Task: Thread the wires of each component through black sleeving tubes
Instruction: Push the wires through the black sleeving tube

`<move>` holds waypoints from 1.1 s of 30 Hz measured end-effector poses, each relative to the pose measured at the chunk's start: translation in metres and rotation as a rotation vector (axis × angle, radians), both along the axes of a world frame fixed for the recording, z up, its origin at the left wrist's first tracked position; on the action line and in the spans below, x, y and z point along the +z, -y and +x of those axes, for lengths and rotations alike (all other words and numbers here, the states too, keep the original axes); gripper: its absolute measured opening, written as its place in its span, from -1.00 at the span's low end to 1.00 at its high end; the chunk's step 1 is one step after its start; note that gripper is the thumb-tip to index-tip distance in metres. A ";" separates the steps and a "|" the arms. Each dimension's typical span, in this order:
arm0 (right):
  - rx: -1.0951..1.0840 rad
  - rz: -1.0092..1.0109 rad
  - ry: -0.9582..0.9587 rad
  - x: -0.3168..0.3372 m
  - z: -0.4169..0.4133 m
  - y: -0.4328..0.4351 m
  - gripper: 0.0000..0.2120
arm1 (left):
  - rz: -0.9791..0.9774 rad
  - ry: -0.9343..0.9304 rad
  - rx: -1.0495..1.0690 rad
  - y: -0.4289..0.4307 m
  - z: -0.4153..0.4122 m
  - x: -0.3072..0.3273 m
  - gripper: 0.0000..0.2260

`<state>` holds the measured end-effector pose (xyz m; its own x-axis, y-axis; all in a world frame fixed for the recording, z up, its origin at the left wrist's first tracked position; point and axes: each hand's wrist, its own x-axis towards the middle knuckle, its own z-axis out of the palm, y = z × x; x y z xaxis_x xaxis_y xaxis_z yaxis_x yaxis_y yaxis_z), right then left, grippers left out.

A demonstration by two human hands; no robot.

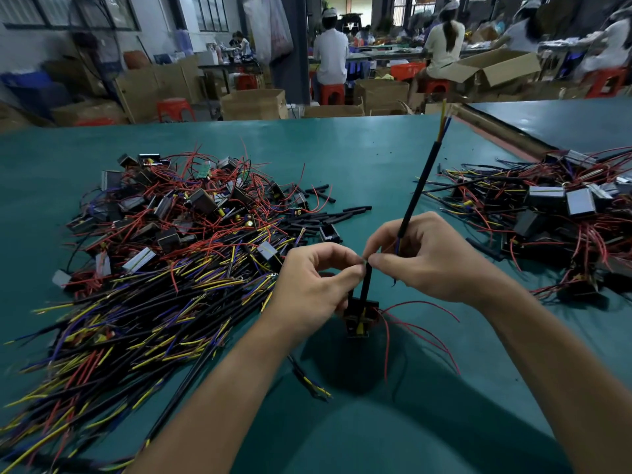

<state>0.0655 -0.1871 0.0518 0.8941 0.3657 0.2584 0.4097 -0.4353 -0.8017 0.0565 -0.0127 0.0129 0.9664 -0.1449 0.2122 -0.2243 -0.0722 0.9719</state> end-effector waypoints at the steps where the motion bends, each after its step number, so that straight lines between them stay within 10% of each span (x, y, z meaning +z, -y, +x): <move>1: -0.006 0.005 -0.004 0.000 0.000 0.000 -0.86 | 0.012 0.025 0.020 0.000 0.000 0.000 -0.88; 9: -0.048 0.006 -0.009 0.002 -0.001 -0.001 -0.83 | 0.230 0.363 0.203 0.001 -0.006 -0.004 -0.96; 33: -0.081 0.013 -0.021 -0.001 0.001 -0.003 -0.86 | 0.232 0.309 0.143 -0.002 -0.009 0.002 -0.90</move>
